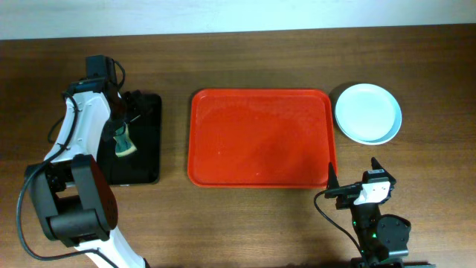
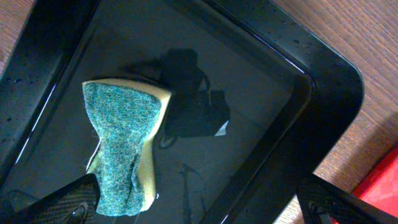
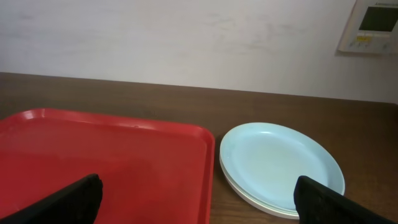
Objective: Clean dirty plates on tray and stack at the side
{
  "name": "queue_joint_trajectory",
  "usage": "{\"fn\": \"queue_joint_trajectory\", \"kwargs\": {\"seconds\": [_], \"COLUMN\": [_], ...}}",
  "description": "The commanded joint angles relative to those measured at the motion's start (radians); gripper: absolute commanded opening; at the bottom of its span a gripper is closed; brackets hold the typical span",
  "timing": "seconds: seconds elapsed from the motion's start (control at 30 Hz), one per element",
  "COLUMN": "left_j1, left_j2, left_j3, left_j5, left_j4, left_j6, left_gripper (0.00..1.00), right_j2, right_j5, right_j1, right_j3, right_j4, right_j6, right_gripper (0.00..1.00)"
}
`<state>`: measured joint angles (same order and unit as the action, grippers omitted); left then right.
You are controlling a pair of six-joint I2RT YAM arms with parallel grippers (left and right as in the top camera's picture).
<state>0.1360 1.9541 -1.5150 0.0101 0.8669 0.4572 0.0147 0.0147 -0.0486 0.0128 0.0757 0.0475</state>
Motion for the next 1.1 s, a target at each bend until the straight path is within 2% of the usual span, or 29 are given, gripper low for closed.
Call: {"fn": "queue_joint_trajectory", "kwargs": {"seconds": [0.0, 0.23, 0.37, 0.5, 0.7, 0.77, 0.87, 0.93, 1.07], "left_j1": [0.003, 0.003, 0.001, -0.023, -0.109, -0.137, -0.172, -0.174, -0.173], "left_j2": [-0.026, -0.059, -0.181, -0.33, -0.639, -0.776, -1.024, -1.188, -1.419], "left_j3": [-0.014, -0.013, -0.005, 0.081, 0.404, 0.563, 0.836, 0.986, 1.146], "left_j5": [-0.007, -0.005, 0.014, 0.014, 0.011, 0.011, 0.001, 0.001, 0.001], "left_j4": [-0.002, 0.0, -0.002, -0.076, -0.358, -0.489, -0.722, -0.823, -0.863], "left_j6": [-0.003, -0.003, -0.005, -0.109, -0.291, -0.335, -0.34, -0.34, -0.34], "left_gripper": [0.99, 0.99, 0.99, 0.99, 0.99, 0.99, 0.99, 0.99, 0.99], "right_j2": [-0.011, -0.011, -0.011, -0.011, -0.011, -0.011, -0.011, -0.011, -0.011], "right_j5": [-0.02, -0.02, -0.019, -0.019, -0.02, -0.02, -0.019, -0.02, -0.02], "right_j1": [-0.001, -0.001, -0.001, -0.001, -0.001, -0.001, -0.001, -0.001, -0.001], "right_j3": [-0.007, -0.007, -0.007, -0.007, -0.007, -0.007, -0.007, -0.007, -0.007], "right_j4": [0.005, 0.005, 0.005, 0.005, 0.005, 0.005, 0.005, 0.005, 0.005], "right_j6": [0.001, 0.001, 0.001, 0.001, 0.001, 0.001, 0.001, 0.001, 0.001], "right_gripper": [0.98, 0.98, 0.98, 0.98, 0.98, 0.98, 0.99, 0.98, 0.98]}}
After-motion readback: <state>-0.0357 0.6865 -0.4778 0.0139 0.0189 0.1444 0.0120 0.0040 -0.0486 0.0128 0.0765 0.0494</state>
